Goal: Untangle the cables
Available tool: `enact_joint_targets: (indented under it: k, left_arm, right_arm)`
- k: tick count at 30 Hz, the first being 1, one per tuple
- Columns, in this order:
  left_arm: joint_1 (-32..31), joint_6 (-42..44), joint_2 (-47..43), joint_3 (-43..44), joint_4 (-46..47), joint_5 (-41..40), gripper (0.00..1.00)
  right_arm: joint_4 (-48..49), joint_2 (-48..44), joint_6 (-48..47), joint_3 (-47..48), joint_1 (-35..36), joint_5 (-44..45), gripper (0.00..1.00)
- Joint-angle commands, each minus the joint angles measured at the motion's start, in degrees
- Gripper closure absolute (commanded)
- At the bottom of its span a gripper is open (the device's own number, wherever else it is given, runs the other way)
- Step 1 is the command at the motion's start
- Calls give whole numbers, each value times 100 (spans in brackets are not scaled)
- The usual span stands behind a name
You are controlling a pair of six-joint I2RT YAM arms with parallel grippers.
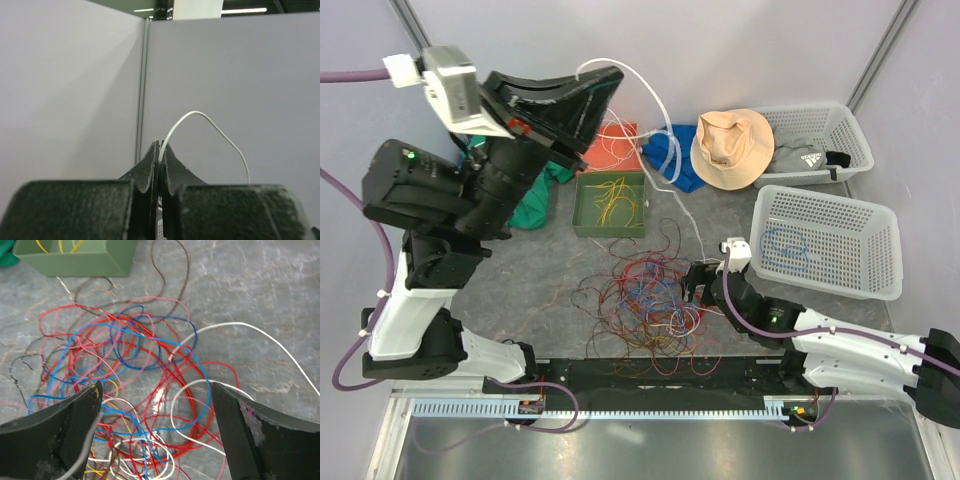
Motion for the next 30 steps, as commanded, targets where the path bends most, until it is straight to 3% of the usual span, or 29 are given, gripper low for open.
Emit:
enact_joint_targets:
  k: [1, 7, 12, 17, 23, 30]
  left_arm:
    - [22, 406, 77, 324, 188, -76, 98]
    - [22, 458, -116, -386, 267, -373, 98]
    - [22, 669, -398, -1082, 513, -988, 98]
    - [22, 915, -784, -1662, 1004, -1561, 98]
    - [22, 1152, -829, -1830, 1067, -1754, 98]
    - [22, 1161, -855, -2041, 1128, -1833, 98]
  right_arm:
    - [-358, -227, 264, -88, -2, 103, 2]
    - [-314, -1238, -174, 323, -2, -47, 2]
    - [-1131, -1300, -369, 1166, -2, 85, 2]
    - [-1413, -1511, -535, 1370, 6, -316, 2]
    - [-1317, -985, -606, 1309, 6, -2004, 2]
    - [-799, -255, -615, 984, 6, -2410, 3]
